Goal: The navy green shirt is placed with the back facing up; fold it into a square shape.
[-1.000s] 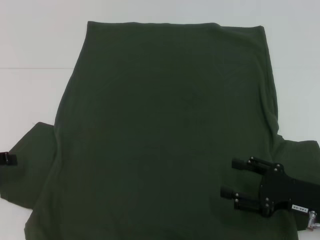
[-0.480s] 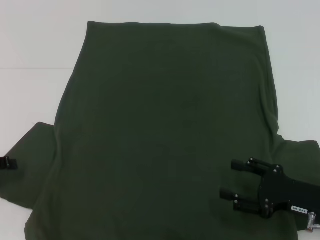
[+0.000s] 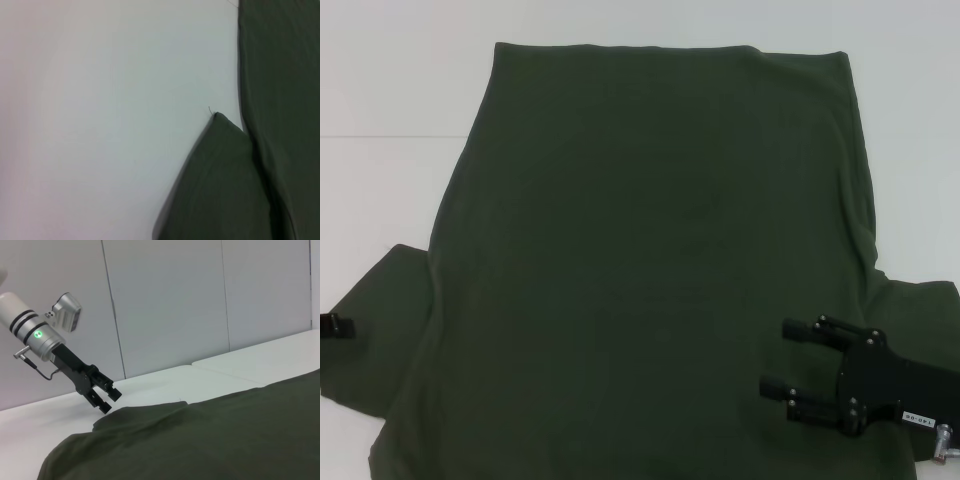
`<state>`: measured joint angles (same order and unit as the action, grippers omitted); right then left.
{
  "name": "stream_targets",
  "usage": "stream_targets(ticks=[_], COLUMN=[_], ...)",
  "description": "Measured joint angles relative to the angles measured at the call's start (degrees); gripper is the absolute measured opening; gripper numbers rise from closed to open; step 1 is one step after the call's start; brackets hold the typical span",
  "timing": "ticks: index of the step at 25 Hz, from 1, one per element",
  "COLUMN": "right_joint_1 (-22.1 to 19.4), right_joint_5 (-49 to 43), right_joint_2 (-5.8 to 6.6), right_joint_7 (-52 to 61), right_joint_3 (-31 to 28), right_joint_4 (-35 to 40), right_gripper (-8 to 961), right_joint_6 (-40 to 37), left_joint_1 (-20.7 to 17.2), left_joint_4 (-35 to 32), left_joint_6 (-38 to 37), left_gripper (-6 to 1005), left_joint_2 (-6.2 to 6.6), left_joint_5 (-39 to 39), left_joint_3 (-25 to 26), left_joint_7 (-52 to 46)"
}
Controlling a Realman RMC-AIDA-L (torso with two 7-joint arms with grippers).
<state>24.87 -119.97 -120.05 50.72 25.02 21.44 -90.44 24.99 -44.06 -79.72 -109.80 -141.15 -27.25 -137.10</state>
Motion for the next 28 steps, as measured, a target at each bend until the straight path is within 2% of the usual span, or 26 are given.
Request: stream_targets(ticks=[28], right_joint_1=[0.0], right_joint_5=[0.0], right_joint_2=[0.0], right_joint_7=[-0.1], right_joint_3=[-0.2], right_joint_4=[0.0], right_gripper=[817], right_joint_6=[0.0], left_joint_1=[0.4], left_joint_4=[1.3], left_joint_6=[0.1], left_gripper=[937], left_joint_2=[-0.13], left_joint_5=[0.0], left_joint_3=[0.0], left_joint_7=[0.0])
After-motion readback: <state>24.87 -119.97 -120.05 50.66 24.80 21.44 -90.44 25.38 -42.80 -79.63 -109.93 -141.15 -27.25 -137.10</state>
